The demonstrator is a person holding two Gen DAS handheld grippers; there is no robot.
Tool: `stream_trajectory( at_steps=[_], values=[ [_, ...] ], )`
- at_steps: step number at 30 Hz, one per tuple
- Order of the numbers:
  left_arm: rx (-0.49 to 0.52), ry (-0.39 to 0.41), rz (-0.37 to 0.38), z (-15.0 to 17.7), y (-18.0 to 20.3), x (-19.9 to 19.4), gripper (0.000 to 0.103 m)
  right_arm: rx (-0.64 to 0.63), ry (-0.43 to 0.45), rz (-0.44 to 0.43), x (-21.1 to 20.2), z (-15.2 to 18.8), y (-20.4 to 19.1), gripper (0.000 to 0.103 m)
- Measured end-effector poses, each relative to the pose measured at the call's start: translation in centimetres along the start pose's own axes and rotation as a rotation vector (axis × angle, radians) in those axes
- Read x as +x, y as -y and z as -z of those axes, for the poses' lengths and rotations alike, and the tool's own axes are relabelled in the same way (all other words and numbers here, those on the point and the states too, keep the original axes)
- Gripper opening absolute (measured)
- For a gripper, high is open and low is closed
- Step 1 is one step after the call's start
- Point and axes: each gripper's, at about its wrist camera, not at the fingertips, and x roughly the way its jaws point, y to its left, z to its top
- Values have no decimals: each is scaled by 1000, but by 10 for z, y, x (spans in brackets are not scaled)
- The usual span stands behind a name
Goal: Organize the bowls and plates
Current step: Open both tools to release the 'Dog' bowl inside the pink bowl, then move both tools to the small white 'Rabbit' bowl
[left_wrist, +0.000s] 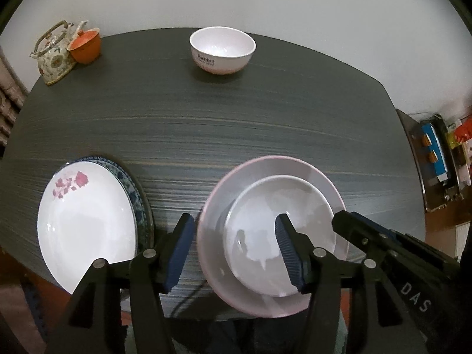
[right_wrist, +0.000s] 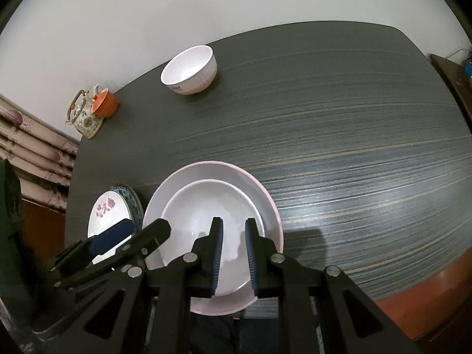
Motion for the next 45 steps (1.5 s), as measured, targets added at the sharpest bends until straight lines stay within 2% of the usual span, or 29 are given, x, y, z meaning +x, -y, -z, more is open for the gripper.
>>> stream_trajectory(
  at_steps=[11,18,28,30,33,38,45],
  values=[
    [-34,11,-45,-14,-21,2,55,9,-17,-36,3,-14,6,16],
    [-67,20,-75,-26,-36,3,58,-30,-22,-24,6,-28,5,16],
    [-123,32,-108,-53,-62,5,61,-43,-44,-54,15,-62,12,19],
    [-131,26,-98,-60,-64,8,62,-51,-39,-58,16,-72,11,28],
    [-140,18,-82,-71,-65,12,64,-62,-45,-88,20,-87,9,36],
    [-164,27,-65,-95,-64,19,66,-67,-31,-120,27,-114,6,37],
    [-181,5,-27,-133,-64,39,66,-60,-51,-120,51,-150,2,37]
  ],
)
